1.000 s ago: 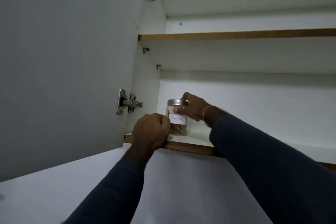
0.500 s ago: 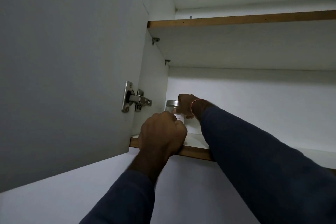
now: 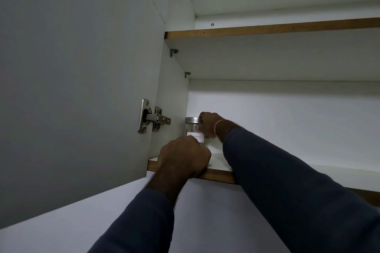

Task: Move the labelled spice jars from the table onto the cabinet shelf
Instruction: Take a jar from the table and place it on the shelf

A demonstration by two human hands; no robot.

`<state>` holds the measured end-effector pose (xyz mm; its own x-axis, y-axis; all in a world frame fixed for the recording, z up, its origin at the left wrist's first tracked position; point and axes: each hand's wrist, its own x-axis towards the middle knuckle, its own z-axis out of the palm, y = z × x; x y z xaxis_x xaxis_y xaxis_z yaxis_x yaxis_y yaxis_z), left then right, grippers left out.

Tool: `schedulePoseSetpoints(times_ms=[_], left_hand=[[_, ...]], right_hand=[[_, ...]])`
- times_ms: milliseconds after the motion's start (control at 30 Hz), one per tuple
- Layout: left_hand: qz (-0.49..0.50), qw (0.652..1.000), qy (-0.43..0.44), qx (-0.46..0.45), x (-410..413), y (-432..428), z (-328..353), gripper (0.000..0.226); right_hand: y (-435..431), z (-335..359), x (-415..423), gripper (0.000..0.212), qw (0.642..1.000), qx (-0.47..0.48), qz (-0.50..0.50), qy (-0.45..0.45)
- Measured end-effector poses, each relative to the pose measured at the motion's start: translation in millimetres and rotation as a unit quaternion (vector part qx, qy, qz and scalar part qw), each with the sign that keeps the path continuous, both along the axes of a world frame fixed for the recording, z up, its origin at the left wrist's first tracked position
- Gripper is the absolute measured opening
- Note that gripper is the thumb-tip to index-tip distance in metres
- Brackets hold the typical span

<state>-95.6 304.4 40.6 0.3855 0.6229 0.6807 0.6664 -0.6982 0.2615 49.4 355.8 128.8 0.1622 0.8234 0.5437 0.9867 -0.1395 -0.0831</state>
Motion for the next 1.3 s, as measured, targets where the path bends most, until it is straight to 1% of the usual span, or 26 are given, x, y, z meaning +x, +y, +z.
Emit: schedulePoseSetpoints(times_ms=[100, 167, 233, 367, 433, 533, 600, 667, 700, 733, 800, 867, 933, 967, 1033, 1100, 1133, 1200, 1267, 1300], left_hand=[[0.006, 1.0, -0.015, -0.009, -2.4, -4.1, 0.8, 0.024], [0.016, 1.0, 0.004, -0.002, -1.2, -5.3, 0.9, 0.03], [0.038, 0.999, 0.022, 0.003, -0.4, -8.5, 1.7, 0.033], [0.079, 0.997, 0.008, -0.013, 2.0, -17.7, 5.2, 0.034], [0.072, 0.997, 0.017, -0.013, 1.5, -16.0, 4.9, 0.034], [0.026, 0.999, 0.022, -0.018, -1.8, -12.5, 3.2, 0.034], [0.007, 1.0, -0.003, -0.02, -2.5, -14.9, 2.9, 0.029], [-0.008, 0.998, -0.062, -0.018, -4.1, -19.7, 4.1, 0.017], [-0.013, 0.996, -0.085, -0.016, -4.9, -20.3, 4.3, 0.014], [-0.02, 0.995, -0.1, -0.013, -4.5, -20.9, 3.9, 0.014], [-0.029, 0.991, -0.129, -0.007, -3.6, -20.4, 0.7, 0.016], [-0.02, 0.986, -0.165, 0.013, -1.5, -19.1, -1.4, 0.021], [-0.011, 0.983, -0.183, 0.031, -2.9, -21.7, -1.5, 0.025], [-0.014, 0.982, -0.187, 0.036, -2.0, -25.1, -3.9, 0.026], [-0.004, 0.978, -0.201, 0.056, -2.2, -34.3, -8.0, 0.029], [0.013, 0.979, -0.193, 0.059, -2.8, -58.6, -16.3, 0.032], [0.004, 0.974, -0.21, 0.082, -3.7, -59.8, -18.2, 0.033], [-0.039, 0.955, -0.247, 0.157, -3.8, -68.7, -20.9, 0.028], [-0.148, 0.929, -0.27, 0.204, 3.1, -110.2, -43.2, 0.03], [-0.216, 0.918, -0.266, 0.201, 11.0, -143.5, -67.8, 0.031]], right_hand=[[-0.3, -0.3, -0.5, 0.035, 1.0, -0.008, 0.001, 0.003], [0.2, -0.1, -0.8, 0.035, 1.0, -0.01, 0.004, 0.008], [0.5, 0.6, -1.9, 0.034, 1.0, -0.013, 0.005, 0.0], [3.7, 1.4, -2.3, 0.036, 1.0, -0.014, 0.007, -0.013], [3.3, 3.0, -2.4, 0.036, 1.0, -0.01, 0.012, -0.005], [3.6, 3.7, -1.6, 0.037, 1.0, -0.013, 0.018, 0.006], [5.9, 3.6, -1.7, 0.039, 1.0, -0.018, 0.014, 0.012], [7.6, 2.7, -1.3, 0.052, 1.0, -0.019, 0.003, 0.024], [6.8, 2.3, -0.9, 0.059, 0.999, -0.012, -0.002, 0.031], [4.3, 2.0, 0.1, 0.064, 0.999, 0.005, -0.005, 0.039], [-6.5, 2.2, 0.4, 0.065, 0.997, 0.061, -0.004, 0.055], [-25.2, -1.6, -5.5, 0.053, 0.994, 0.103, -0.004, 0.037], [-51.7, -14.0, -15.5, 0.032, 0.995, 0.103, 0.009, -0.01], [-69.7, -23.9, -19.9, 0.025, 0.995, 0.092, 0.019, -0.028], [-105.9, -43.0, -30.5, 0.023, 0.994, 0.07, 0.031, -0.074], [-163.4, -66.3, -37.4, 0.029, 0.995, 0.039, 0.021, -0.093], [-176.8, -71.5, -41.4, 0.029, 0.993, 0.048, 0.032, -0.102], [-209.8, -79.3, -52.0, 0.023, 0.989, 0.078, 0.059, -0.112], [-265.4, -107.6, -50.2, 0.018, 0.985, 0.105, 0.103, -0.094], [-299.0, -132.1, -43.5, 0.016, 0.984, 0.11, 0.119, -0.066]])
